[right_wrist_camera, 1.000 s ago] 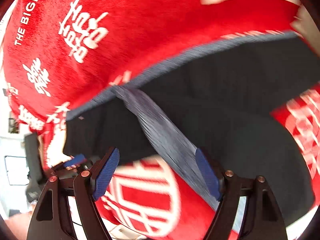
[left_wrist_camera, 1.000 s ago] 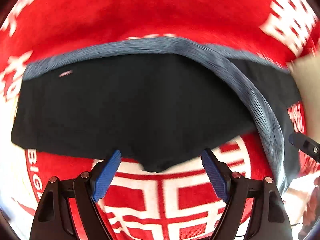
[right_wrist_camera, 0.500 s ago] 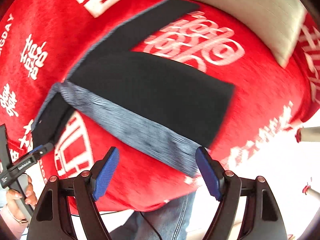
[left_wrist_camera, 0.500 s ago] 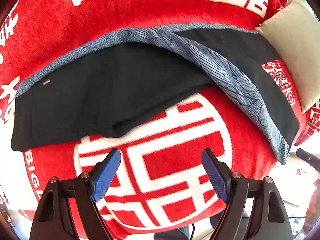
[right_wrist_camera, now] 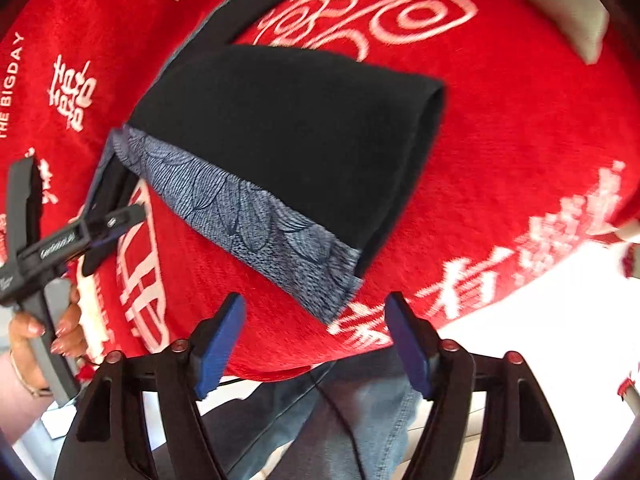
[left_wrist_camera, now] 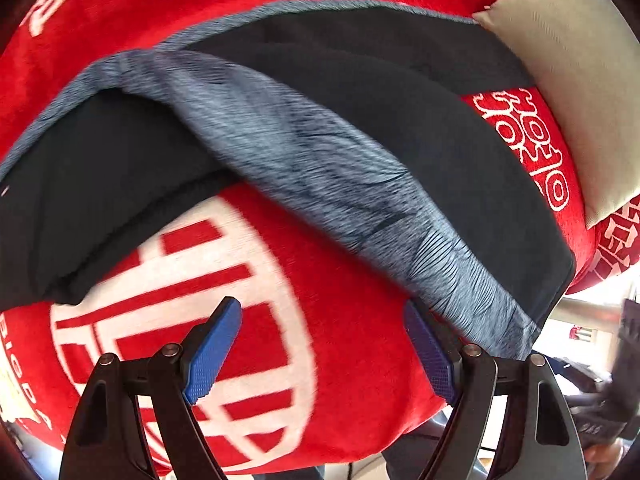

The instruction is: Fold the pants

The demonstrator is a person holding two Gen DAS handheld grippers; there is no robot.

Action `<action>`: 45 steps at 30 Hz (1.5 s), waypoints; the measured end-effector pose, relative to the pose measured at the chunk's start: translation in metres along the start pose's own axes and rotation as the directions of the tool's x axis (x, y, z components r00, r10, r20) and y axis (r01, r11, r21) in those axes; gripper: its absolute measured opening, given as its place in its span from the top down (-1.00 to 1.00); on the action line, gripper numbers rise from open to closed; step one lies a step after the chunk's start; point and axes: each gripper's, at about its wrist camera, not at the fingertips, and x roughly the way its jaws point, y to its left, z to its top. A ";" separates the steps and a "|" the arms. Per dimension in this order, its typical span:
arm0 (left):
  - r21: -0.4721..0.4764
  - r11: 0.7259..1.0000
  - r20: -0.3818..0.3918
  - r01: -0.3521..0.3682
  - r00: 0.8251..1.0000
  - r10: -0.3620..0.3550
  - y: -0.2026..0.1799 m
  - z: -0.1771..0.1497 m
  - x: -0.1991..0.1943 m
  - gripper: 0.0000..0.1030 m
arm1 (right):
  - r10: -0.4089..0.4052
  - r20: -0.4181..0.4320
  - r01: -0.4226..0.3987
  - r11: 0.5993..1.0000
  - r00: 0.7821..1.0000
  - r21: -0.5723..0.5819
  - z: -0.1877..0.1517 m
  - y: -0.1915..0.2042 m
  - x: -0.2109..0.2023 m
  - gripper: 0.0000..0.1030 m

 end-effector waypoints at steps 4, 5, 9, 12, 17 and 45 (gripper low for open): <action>-0.023 1.000 -0.028 -0.010 1.000 0.009 -0.006 0.011 0.009 -0.62 | 0.058 -0.093 -0.058 0.998 0.994 0.007 0.008 -0.001 0.020 0.68; -0.035 0.999 -0.034 -0.012 0.999 0.011 -0.004 0.013 0.009 -0.62 | 0.062 -0.111 -0.063 0.998 0.992 -0.004 0.011 0.001 0.020 0.74; -0.092 0.995 -0.019 -0.031 0.999 0.029 0.004 0.023 0.001 -0.62 | 0.140 -0.109 -0.142 0.990 0.984 -0.011 0.032 0.009 -0.007 0.87; -0.150 0.987 0.024 -0.049 0.998 0.053 0.015 0.034 -0.016 -0.62 | 0.182 -0.063 -0.186 0.980 0.981 -0.068 0.063 0.027 -0.039 0.88; -0.251 0.964 0.109 -0.082 0.988 0.113 0.036 0.055 -0.046 -0.62 | 0.202 0.068 -0.185 0.962 0.977 -0.199 0.146 0.055 -0.092 0.92; -0.333 0.914 0.105 -0.233 0.954 0.282 0.034 0.158 0.016 -0.67 | -0.169 0.165 0.218 0.912 0.972 -0.347 0.328 0.064 -0.035 0.53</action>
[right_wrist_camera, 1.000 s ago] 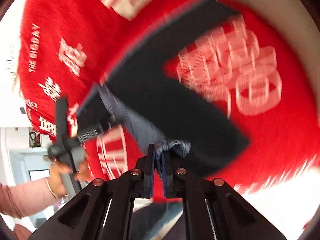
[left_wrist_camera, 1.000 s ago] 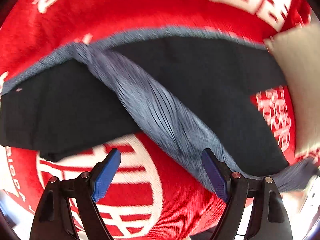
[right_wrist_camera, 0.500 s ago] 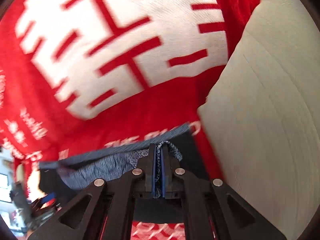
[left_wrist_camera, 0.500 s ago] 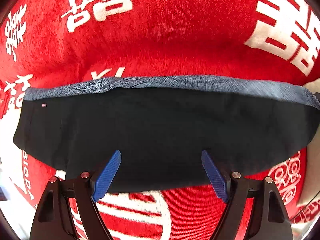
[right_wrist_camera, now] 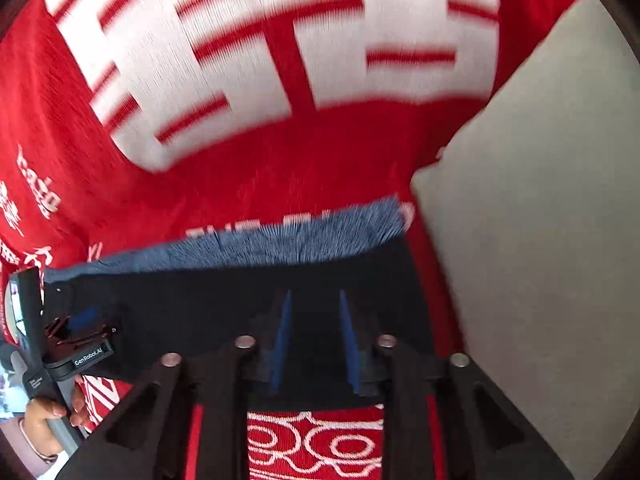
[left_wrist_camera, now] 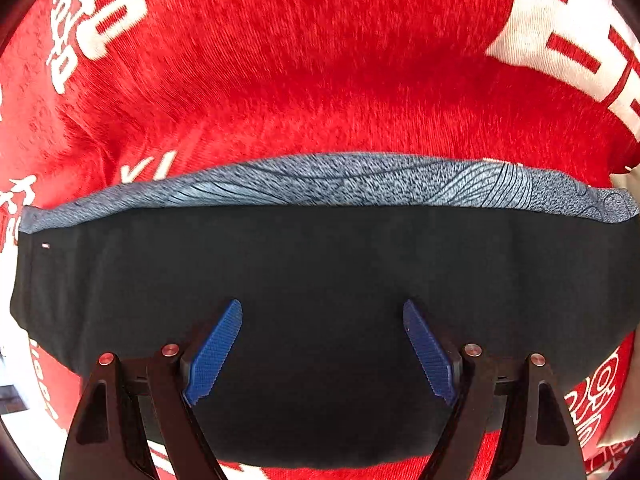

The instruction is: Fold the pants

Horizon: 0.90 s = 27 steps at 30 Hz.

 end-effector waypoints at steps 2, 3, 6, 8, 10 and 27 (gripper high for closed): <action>-0.006 1.000 0.019 -0.005 1.000 0.005 0.000 0.000 0.003 -0.81 | -0.030 -0.008 0.030 0.999 1.000 -0.016 0.005 -0.001 0.020 0.53; -0.006 1.000 0.023 -0.006 1.000 0.006 0.001 0.000 0.005 -0.84 | -0.045 -0.021 0.044 0.999 0.999 -0.027 0.008 -0.003 0.029 0.54; -0.014 1.000 0.015 0.007 1.000 -0.006 0.007 0.005 0.011 -0.95 | -0.075 -0.033 0.074 0.997 0.997 -0.036 0.018 -0.011 0.053 0.66; -0.027 1.000 0.002 0.010 1.000 -0.010 0.013 0.013 0.013 -0.95 | -0.120 -0.012 0.119 0.991 0.993 -0.065 0.025 -0.008 0.052 0.66; -0.044 0.999 0.045 -0.011 0.999 0.013 0.022 0.022 0.004 -0.95 | -0.139 -0.012 0.138 0.988 0.990 -0.065 0.028 -0.005 0.053 0.66; -0.299 0.948 0.012 -0.112 0.993 0.121 0.158 0.053 0.026 -1.00 | -0.128 -0.028 0.125 0.989 0.991 -0.077 -0.034 0.047 0.015 -0.25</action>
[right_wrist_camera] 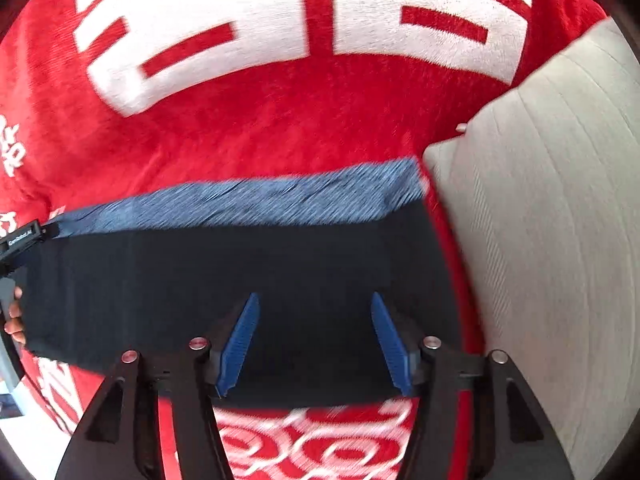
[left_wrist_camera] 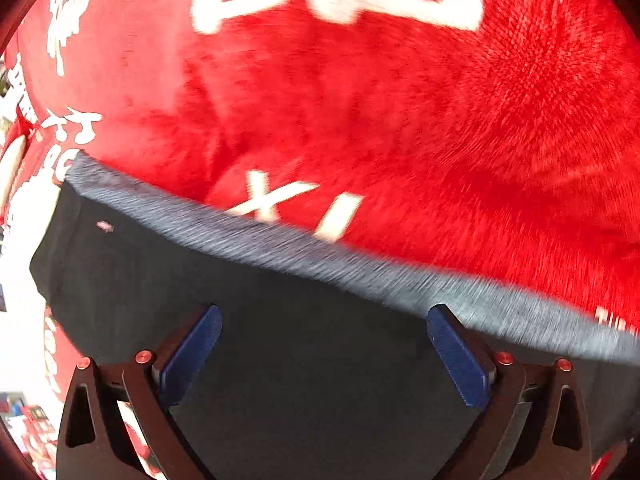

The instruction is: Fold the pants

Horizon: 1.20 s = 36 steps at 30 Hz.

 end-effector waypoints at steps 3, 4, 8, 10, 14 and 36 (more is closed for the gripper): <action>0.020 0.999 0.015 -0.028 0.999 0.028 0.038 -0.012 -0.011 -1.00 | 0.031 -0.013 -0.031 0.999 0.999 0.026 -0.023 0.022 -0.012 -0.27; 0.011 0.999 0.018 -0.033 0.999 0.033 0.054 -0.021 -0.015 -1.00 | 0.050 -0.023 -0.049 0.998 0.998 0.031 -0.033 0.036 -0.016 -0.28; -0.033 0.995 0.030 -0.090 0.995 0.091 0.140 -0.027 -0.018 -1.00 | 0.110 -0.054 -0.110 0.994 0.992 0.020 -0.064 0.083 -0.022 -0.29; -0.039 0.991 0.037 -0.127 0.991 0.129 0.173 -0.021 -0.015 -1.00 | 0.149 -0.075 -0.149 0.989 0.986 0.015 -0.074 0.111 -0.022 -0.30; -0.050 0.986 0.064 -0.158 0.985 0.161 0.231 -0.003 0.003 -1.00 | 0.278 -0.129 -0.275 0.961 0.952 0.037 -0.097 0.178 -0.014 -0.30; 0.011 0.999 0.116 0.036 0.993 -0.037 0.294 -0.008 0.061 -1.00 | 0.647 -0.081 -0.584 0.729 0.759 0.357 -0.103 0.348 0.059 0.15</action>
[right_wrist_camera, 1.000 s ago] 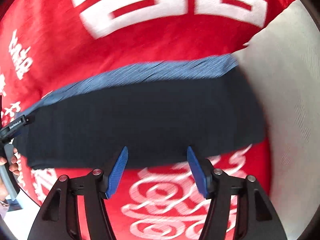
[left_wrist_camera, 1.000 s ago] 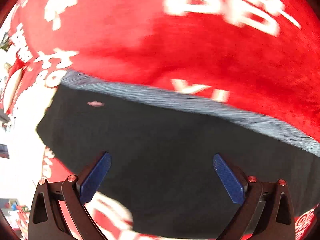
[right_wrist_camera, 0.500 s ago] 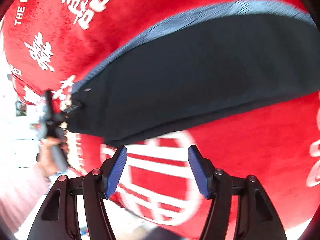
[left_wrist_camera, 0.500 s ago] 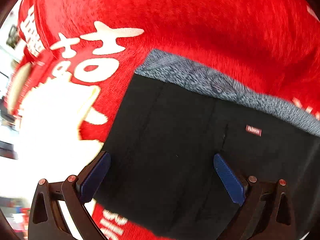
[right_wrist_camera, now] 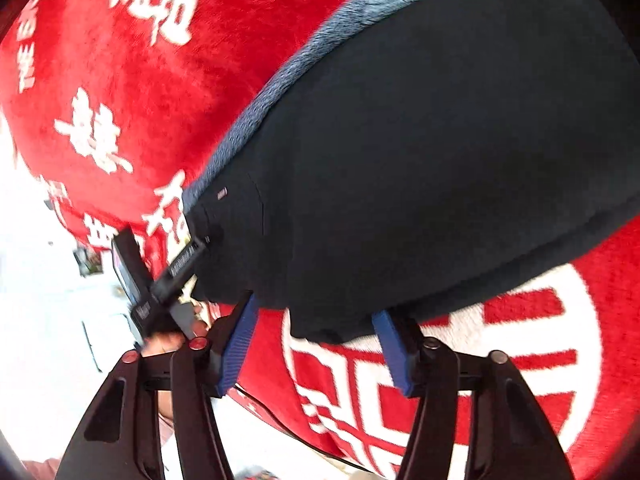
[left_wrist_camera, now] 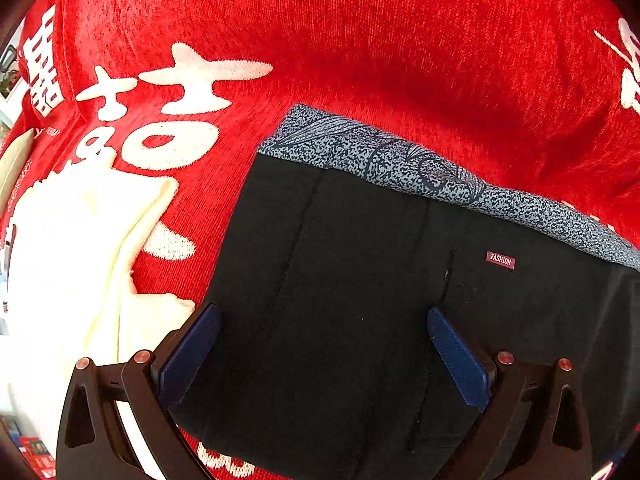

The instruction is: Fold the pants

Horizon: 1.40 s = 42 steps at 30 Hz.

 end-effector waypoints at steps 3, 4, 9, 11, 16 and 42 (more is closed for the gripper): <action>0.015 1.000 -0.031 0.004 1.000 -0.003 0.000 0.005 -0.002 -1.00 | -0.010 -0.019 0.012 0.992 1.000 0.126 0.011 -0.011 0.006 0.81; 0.028 1.000 -0.045 0.005 0.999 -0.003 0.001 0.007 -0.003 -1.00 | 0.008 -0.010 -0.006 0.991 1.000 0.134 0.013 -0.009 0.002 0.81; 0.072 0.997 -0.037 0.012 0.999 -0.009 0.005 0.004 -0.002 -1.00 | -0.062 0.034 0.064 0.995 0.998 -0.077 -0.003 0.032 -0.026 0.83; 0.067 0.998 -0.028 0.009 1.000 -0.008 0.004 0.003 0.000 -1.00 | -0.147 0.002 0.146 0.986 0.989 -0.074 -0.008 0.019 -0.015 0.89; 0.063 0.998 -0.066 -0.014 0.998 0.018 0.001 0.008 -0.006 -1.00 | -0.208 -0.023 0.204 0.973 0.978 -0.103 -0.009 0.007 -0.005 0.78; -0.011 0.996 -0.069 -0.091 0.994 0.090 -0.044 0.070 0.015 -1.00 | -0.469 0.173 0.498 0.777 0.866 -0.386 0.052 0.010 -0.042 -0.06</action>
